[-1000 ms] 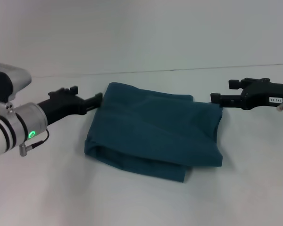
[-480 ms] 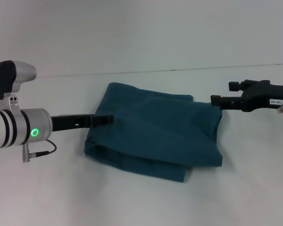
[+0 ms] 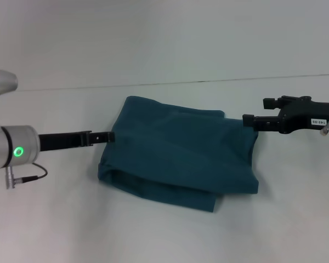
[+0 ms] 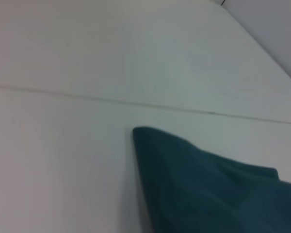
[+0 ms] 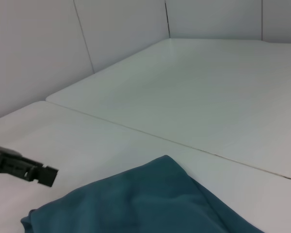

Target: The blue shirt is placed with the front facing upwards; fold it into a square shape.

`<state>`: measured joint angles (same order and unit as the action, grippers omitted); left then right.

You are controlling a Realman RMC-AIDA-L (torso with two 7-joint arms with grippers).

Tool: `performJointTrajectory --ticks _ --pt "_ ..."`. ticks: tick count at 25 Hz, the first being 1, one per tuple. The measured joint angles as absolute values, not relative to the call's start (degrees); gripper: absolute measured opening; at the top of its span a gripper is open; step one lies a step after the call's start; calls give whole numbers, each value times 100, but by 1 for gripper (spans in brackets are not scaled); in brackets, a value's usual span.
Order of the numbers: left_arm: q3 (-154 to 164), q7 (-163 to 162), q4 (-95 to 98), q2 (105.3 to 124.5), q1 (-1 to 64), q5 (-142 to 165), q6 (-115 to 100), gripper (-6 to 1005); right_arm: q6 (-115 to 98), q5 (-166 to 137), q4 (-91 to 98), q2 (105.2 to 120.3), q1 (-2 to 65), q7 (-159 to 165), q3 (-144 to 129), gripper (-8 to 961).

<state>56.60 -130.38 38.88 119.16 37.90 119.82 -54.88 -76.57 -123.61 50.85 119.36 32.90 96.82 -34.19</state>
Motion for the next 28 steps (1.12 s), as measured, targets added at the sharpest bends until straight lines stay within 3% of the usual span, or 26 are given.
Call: performJointTrajectory --ticks 11,28 --pt "5368 -13275 3747 11853 3903 12291 -6003 844 -7661 -12357 5107 11936 3319 9679 -3418 900" --pt "5403 -13251 3362 11947 4136 12315 -5878 843 -7682 -12357 5124 11913 3296 9688 -3419 899"
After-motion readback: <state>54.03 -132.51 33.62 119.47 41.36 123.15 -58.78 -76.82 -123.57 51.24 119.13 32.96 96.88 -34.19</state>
